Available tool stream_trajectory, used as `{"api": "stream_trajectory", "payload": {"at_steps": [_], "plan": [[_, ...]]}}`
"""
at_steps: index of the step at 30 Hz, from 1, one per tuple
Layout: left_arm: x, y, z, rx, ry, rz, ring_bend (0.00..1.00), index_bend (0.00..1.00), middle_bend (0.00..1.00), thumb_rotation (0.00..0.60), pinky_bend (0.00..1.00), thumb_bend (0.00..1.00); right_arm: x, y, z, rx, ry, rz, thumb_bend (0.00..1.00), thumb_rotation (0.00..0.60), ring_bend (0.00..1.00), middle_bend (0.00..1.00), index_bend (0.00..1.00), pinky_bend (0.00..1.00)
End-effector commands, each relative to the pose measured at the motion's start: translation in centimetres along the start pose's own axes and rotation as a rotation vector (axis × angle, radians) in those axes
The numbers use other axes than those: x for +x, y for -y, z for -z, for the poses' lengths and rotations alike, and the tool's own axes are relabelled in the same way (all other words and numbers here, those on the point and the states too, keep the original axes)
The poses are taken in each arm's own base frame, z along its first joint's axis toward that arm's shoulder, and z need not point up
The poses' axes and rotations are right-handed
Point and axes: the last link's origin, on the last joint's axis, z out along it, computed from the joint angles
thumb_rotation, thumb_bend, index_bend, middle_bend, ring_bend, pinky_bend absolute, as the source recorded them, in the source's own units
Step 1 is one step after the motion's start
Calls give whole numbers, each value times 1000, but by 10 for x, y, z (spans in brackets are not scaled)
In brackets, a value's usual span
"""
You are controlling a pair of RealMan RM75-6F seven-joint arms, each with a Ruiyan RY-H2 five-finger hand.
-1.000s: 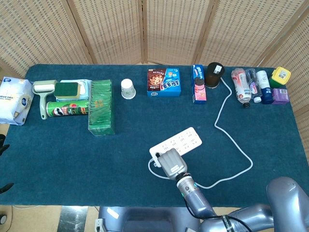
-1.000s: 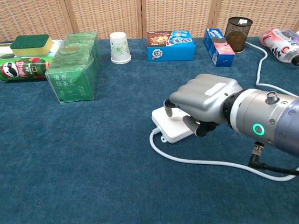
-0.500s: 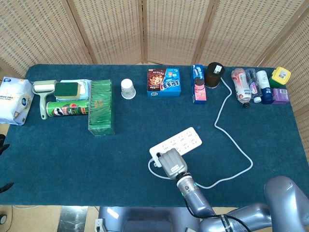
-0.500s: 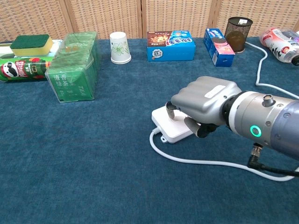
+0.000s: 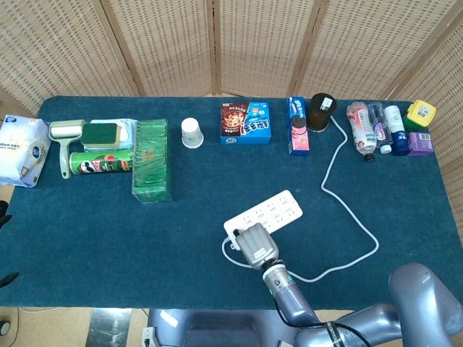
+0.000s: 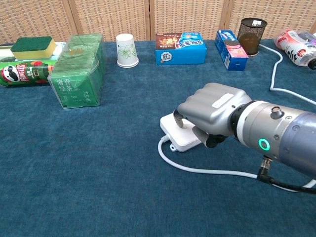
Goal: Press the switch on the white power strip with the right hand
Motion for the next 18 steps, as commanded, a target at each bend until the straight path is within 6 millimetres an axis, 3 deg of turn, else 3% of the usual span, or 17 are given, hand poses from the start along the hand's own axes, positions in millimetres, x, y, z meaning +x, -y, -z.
{"api": "stream_trajectory", "payload": {"at_steps": [1,11,18], "plan": [[0,2,0,4,-2,1,0,0,0,600,0,47,-2,0,-1,-10,9,8,782,600,1000,959,259,1000],[0,1,-1,-1,2,2,0,0,0,600,0,47,-4,-2,0,-25,8,26,782,600,1000,959,262,1000],[0,1,-1,1,2,3,0,0,0,600,0,47,11,-5,3,-30,-41,2,782,600,1000,959,263,1000]]}}
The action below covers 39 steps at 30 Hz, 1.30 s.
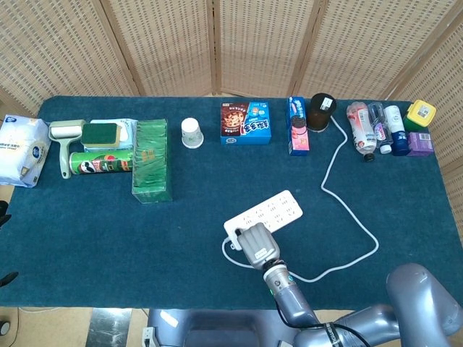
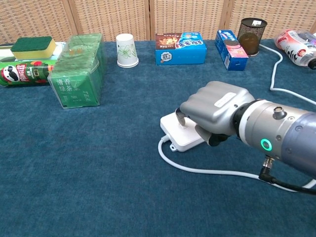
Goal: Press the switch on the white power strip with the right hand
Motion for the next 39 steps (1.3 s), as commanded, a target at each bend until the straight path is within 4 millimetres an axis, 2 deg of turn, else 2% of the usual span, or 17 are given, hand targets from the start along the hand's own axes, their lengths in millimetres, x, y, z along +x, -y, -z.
{"api": "stream_trajectory", "payload": {"at_steps": [1,10,11,13,14,15,19,22,25,28,31,39], "plan": [[0,1,0,5,-1,1,0,0,0,600,0,48,15,-5,2,-14,-45,-25,783,600,1000,959,263,1000],[2,0,0,0,-6,-1,0,0,0,600,0,47,41,-24,16,-30,-134,-86,778,600,1000,951,269,1000],[2,0,0,-1,-7,-1,0,0,0,600,0,47,43,-27,19,-28,-154,-99,773,600,999,938,270,1000],[2,0,1,-4,-8,-1,0,0,0,600,0,48,46,-38,27,-25,-201,-122,731,600,951,847,255,970],[3,0,1,-4,-9,-3,0,0,0,600,0,48,49,-48,33,-32,-240,-141,695,600,914,802,244,939],[3,0,1,-3,-9,-2,0,0,0,600,0,48,50,-57,38,-32,-267,-154,612,600,837,727,226,876],[4,0,2,-1,-12,-3,0,0,0,600,0,47,45,-96,58,-43,-371,-208,187,600,504,431,175,616],[4,-1,2,-2,-14,-2,0,0,0,600,0,47,36,-120,72,-47,-423,-264,15,600,311,259,163,425],[4,-3,2,-5,-13,-5,0,0,0,600,0,47,24,-138,82,-44,-445,-304,0,600,199,166,151,299],[4,-5,2,-11,-13,-11,0,0,0,600,0,47,10,-153,90,-51,-452,-327,0,600,132,125,148,236],[5,-11,2,-25,-18,-21,0,0,0,600,0,47,-14,-174,101,-79,-455,-351,0,600,88,101,147,184],[6,-15,4,-24,-22,-33,0,0,0,600,0,46,-53,-205,120,-163,-481,-341,0,600,54,83,142,133]]}}
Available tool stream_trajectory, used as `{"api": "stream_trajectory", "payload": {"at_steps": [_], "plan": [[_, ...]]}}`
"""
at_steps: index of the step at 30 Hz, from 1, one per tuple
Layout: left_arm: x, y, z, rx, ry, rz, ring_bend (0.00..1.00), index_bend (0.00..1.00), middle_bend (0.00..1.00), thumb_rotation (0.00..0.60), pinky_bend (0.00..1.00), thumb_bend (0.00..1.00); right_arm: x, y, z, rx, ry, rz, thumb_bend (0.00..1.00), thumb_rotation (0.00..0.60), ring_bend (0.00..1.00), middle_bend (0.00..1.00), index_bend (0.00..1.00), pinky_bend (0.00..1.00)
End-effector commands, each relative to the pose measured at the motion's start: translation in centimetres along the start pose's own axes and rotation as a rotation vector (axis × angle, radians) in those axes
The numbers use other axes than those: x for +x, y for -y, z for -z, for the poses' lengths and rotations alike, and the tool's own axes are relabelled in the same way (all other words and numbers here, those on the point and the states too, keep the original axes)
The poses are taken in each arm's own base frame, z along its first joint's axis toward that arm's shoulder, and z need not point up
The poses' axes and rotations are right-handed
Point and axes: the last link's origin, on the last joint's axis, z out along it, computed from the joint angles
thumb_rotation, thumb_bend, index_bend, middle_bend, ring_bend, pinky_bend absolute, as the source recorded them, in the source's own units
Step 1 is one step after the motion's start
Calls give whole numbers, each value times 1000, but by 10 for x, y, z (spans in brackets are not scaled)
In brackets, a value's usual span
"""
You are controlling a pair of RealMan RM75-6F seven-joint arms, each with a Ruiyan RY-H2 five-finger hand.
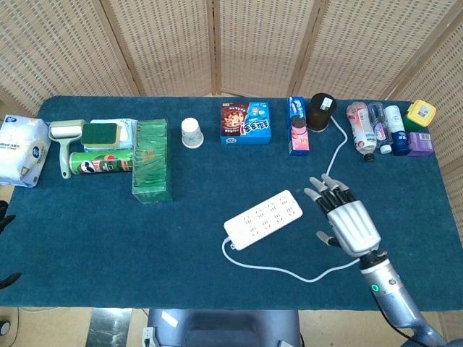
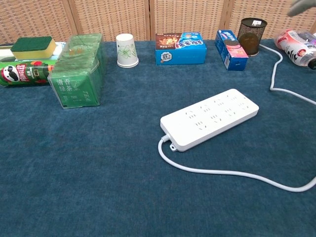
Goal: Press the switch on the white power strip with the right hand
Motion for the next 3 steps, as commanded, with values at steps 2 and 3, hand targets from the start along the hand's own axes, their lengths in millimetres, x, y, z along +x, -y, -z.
{"api": "stream_trajectory", "payload": {"at_steps": [2,3], "plan": [[-1,-2,1,0,1,0,0,0,0,600,0,47,-6,-25,19,-56,-5,18,0,600,54,82,141,129],[-2,-2,2,-1,2,-1,0,0,0,600,0,47,-7,-28,21,-65,-1,21,0,600,53,82,141,128]]}}
